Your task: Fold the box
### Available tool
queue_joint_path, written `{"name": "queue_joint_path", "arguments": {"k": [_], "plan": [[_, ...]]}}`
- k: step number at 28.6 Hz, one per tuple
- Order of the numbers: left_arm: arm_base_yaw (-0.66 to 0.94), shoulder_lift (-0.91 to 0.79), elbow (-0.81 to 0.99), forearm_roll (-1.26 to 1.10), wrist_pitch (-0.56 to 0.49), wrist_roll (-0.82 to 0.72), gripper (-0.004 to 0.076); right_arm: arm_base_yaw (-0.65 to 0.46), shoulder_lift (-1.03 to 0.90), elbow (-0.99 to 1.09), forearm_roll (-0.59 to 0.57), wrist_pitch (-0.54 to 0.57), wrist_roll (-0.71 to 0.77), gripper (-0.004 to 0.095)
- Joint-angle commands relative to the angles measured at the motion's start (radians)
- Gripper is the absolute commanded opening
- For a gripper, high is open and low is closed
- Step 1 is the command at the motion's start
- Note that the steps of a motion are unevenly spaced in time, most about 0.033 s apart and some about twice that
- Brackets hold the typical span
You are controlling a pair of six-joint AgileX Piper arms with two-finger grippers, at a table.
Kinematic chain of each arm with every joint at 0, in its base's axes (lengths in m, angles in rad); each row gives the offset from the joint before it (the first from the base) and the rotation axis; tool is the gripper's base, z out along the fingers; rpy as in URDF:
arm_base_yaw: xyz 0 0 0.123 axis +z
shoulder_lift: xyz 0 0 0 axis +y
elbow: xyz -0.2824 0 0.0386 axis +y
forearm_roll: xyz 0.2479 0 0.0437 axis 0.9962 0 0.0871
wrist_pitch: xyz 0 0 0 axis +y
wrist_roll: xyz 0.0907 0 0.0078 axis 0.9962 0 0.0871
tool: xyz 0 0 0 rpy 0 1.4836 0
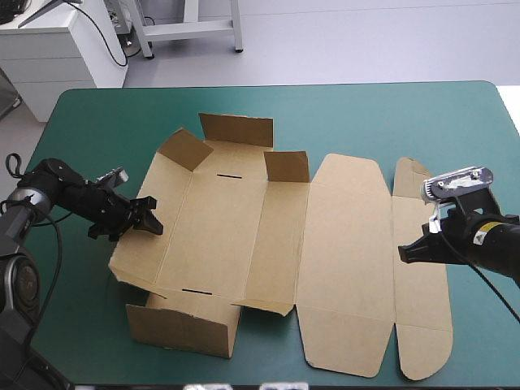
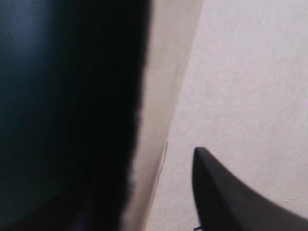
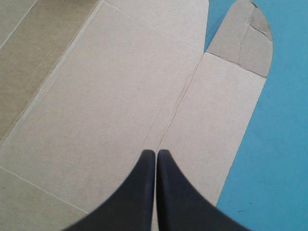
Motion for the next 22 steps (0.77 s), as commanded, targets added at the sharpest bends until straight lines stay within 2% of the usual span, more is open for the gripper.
{"name": "queue_joint_path", "arguments": {"k": [1, 2, 10, 15, 22], "plan": [[-0.006, -0.065, -0.028, -0.044, 0.098, -0.026, 0.0043, -0.005, -0.010, -0.025, -0.004, -0.054, 0.000, -0.0002], [-0.006, -0.073, -0.028, -0.032, 0.098, -0.026, -0.0004, -0.005, -0.010, -0.025, -0.004, -0.054, 0.000, -0.0002], [-0.006, -0.104, -0.030, -0.023, 0.098, -0.022, -0.0008, -0.005, -0.010, -0.025, -0.004, -0.054, 0.008, -0.0002], [-0.025, -0.124, -0.114, 0.009, 0.098, 0.025, -0.0008, -0.005, -0.010, -0.025, -0.004, -0.057, 0.008, -0.0002], [-0.278, -0.156, -0.303, 0.355, 0.091, 0.000, -0.0008, -0.005, -0.010, -0.025, -0.004, -0.055, 0.008, -0.0002]]}}
